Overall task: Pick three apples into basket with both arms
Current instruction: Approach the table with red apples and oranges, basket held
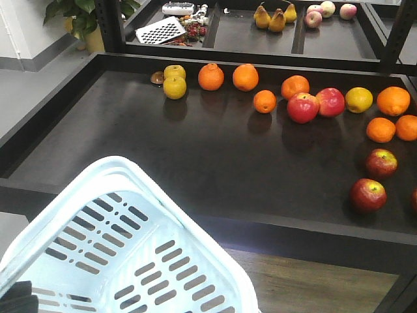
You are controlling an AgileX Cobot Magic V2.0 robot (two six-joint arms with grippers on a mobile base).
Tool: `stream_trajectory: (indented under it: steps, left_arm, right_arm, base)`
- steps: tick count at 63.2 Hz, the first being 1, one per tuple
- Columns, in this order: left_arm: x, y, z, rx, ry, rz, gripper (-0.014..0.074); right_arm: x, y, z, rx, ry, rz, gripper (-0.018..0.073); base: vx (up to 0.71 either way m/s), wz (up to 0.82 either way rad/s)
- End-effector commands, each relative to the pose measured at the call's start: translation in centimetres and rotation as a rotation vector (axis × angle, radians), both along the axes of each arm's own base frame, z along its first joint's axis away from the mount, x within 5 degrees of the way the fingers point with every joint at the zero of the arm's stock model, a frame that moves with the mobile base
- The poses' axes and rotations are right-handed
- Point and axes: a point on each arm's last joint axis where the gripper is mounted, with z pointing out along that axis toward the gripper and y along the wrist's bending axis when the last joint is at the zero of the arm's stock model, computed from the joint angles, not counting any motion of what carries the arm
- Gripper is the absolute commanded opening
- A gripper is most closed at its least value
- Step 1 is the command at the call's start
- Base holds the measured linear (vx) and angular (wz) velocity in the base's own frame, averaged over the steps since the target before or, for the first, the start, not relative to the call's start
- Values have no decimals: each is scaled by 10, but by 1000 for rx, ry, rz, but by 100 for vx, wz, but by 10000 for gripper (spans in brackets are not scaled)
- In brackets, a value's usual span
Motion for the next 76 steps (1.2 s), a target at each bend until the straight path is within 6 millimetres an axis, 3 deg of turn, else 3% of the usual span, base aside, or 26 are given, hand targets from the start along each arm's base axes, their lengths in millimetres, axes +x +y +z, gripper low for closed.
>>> stream_trajectory:
  steps: [1,76]
  left_arm:
    - [2,-1,15,-97,-37,24,-8]
    - [2,-1,15,-97,-37,24,-6]
  right_arm:
    - [0,0,3,-10,-72,4,-4]
    - [0,0,3,-10,-72,4,-4]
  base:
    - [4,0]
    - [7,-10]
